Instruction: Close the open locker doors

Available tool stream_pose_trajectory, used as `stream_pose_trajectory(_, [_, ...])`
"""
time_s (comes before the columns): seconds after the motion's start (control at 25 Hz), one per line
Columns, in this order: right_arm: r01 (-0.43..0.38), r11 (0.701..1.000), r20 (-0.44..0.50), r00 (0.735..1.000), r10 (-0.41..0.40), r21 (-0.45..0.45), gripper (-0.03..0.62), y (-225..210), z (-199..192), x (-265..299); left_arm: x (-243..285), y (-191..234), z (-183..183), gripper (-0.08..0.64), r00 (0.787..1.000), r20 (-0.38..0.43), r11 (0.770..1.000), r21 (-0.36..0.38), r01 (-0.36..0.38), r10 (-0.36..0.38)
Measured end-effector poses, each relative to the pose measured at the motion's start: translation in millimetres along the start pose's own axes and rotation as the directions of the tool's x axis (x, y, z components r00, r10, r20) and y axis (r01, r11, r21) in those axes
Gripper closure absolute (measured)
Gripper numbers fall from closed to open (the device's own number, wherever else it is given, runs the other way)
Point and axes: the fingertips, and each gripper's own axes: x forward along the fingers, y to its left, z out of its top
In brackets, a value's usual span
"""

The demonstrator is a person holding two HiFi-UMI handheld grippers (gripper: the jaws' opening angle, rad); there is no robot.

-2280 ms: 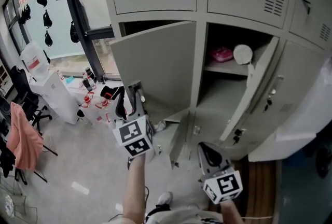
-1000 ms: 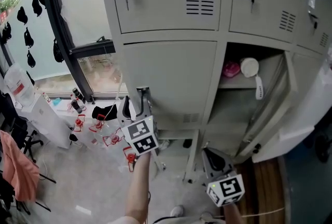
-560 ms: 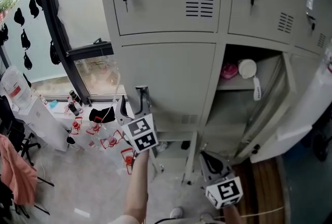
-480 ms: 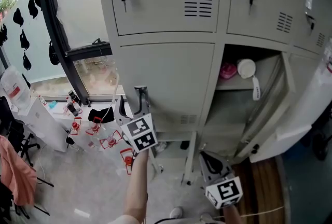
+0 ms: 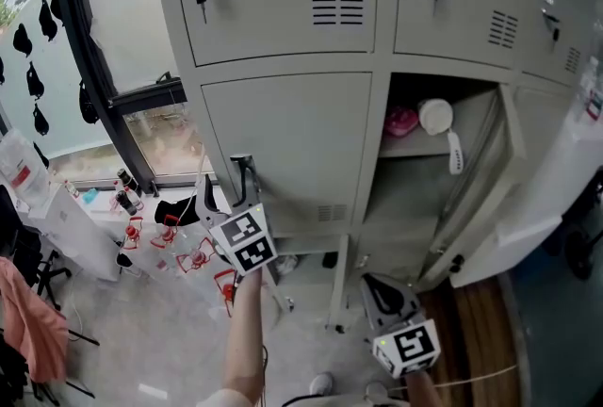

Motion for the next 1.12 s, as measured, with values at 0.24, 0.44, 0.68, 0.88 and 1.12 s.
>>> stream_pose_trajectory(0.24, [0.01, 1.0, 0.007, 1.0, -0.01, 0.002, 0.586, -4.8, -0.8, -12.6, -21.3, -8.5, 23.5, 0.27, 0.998, 0.057, 0.999, -0.042, 0.012, -0.01])
stream_pose_trajectory(0.44, [0.017, 1.0, 0.019, 1.0, -0.017, 0.001, 0.586, -12.7, -1.3, -31.3, -59.8, -38.1, 51.8, 0.27, 0.989, 0.129, 0.994, -0.074, 0.08, -0.07])
stream_pose_trajectory(0.68, [0.039, 0.999, 0.031, 0.999, -0.039, 0.012, 0.586, -34.9, -4.5, -68.4, -121.8, -104.6, 90.0, 0.27, 0.963, 0.217, 0.98, -0.077, 0.182, -0.162])
stream_pose_trajectory(0.88, [0.053, 0.998, 0.036, 0.998, -0.054, 0.031, 0.586, -58.8, -13.5, -107.1, -175.9, -169.0, 112.1, 0.268, 0.935, 0.261, 0.958, -0.093, 0.27, -0.239])
stream_pose_trajectory(1.12, [0.092, 0.993, 0.069, 0.993, -0.097, 0.072, 0.586, -93.8, -21.1, -151.4, -231.3, -243.8, 129.3, 0.264, 0.902, 0.283, 0.925, -0.104, 0.366, -0.326])
